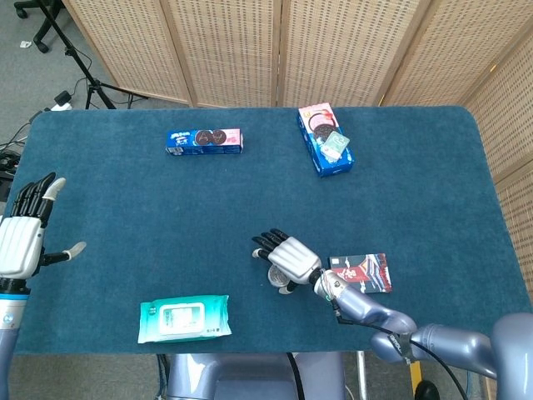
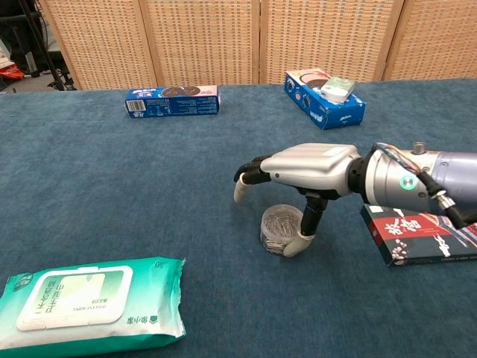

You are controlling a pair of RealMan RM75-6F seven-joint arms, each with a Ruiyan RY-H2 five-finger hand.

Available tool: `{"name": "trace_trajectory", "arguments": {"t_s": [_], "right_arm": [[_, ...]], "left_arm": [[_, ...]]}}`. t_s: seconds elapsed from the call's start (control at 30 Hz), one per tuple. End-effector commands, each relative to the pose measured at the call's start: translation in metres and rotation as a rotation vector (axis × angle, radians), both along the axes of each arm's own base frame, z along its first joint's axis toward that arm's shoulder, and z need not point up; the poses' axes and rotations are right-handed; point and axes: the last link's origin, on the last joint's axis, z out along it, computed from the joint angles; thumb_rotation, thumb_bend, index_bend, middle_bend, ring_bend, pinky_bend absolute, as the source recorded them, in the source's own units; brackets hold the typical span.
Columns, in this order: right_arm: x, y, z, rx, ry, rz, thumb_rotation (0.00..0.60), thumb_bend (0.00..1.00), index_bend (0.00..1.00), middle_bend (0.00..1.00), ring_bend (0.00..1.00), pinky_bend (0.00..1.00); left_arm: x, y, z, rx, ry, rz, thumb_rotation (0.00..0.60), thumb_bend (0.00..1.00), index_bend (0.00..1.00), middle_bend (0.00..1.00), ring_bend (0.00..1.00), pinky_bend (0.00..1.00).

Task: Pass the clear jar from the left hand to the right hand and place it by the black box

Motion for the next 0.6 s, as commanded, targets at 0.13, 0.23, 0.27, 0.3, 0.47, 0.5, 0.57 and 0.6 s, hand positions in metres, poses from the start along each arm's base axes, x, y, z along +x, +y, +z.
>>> {"name": "trace_trajectory", "arguments": {"t_s": [0.13,0.23,0.27,0.3,0.47,0.5,0.57,0.6], "right_arm": [[-0.002,0.0,-0.007,-0.01,-0.006,-0.012,0.6,0.18,0.5,0.47,0.42,0.48],[-0.001,0.001,-0.007,-0.015,-0.044,-0.022,0.6,0.28,0.6,0.57,0.52,0.53],[-0.001,0.0,-0.006,-0.016,-0.051,-0.022,0.6,0.31,0.61,0.59,0.53,0.54],[-0.001,0.0,-0.005,-0.019,-0.058,-0.022,0.6,0.35,0.61,0.6,0.54,0.54],[-0.001,-0.017,0.021,-0.114,-0.115,-0.008,0.6,0.45,0.61,0.61,0.55,0.55],[-0.002,-0.021,0.028,-0.134,-0.122,-0.012,0.6,0.45,0.61,0.61,0.55,0.55],[-0.007,-0.033,0.042,-0.185,-0.126,-0.02,0.6,0.45,0.61,0.61,0.55,0.55],[-0.011,-0.039,0.049,-0.213,-0.121,-0.028,0.6,0.45,0.61,0.61,0.56,0.55]], "left_arm": [[-0.001,0.001,0.001,-0.001,0.001,0.002,0.6,0.06,0.0,0.0,0.0,0.0],[-0.001,0.002,0.001,-0.001,0.002,0.003,0.6,0.06,0.0,0.0,0.0,0.0],[-0.001,0.002,0.001,-0.001,0.002,0.002,0.6,0.06,0.0,0.0,0.0,0.0],[-0.001,0.002,0.001,-0.001,0.002,0.002,0.6,0.06,0.0,0.0,0.0,0.0],[0.0,0.002,0.001,0.003,0.003,0.002,0.6,0.06,0.0,0.0,0.0,0.0],[0.0,0.002,0.001,0.003,0.003,0.002,0.6,0.06,0.0,0.0,0.0,0.0],[0.0,0.001,0.0,0.002,0.004,0.001,0.6,0.06,0.0,0.0,0.0,0.0],[0.001,0.001,0.0,0.001,0.006,0.0,0.6,0.06,0.0,0.0,0.0,0.0]]}}
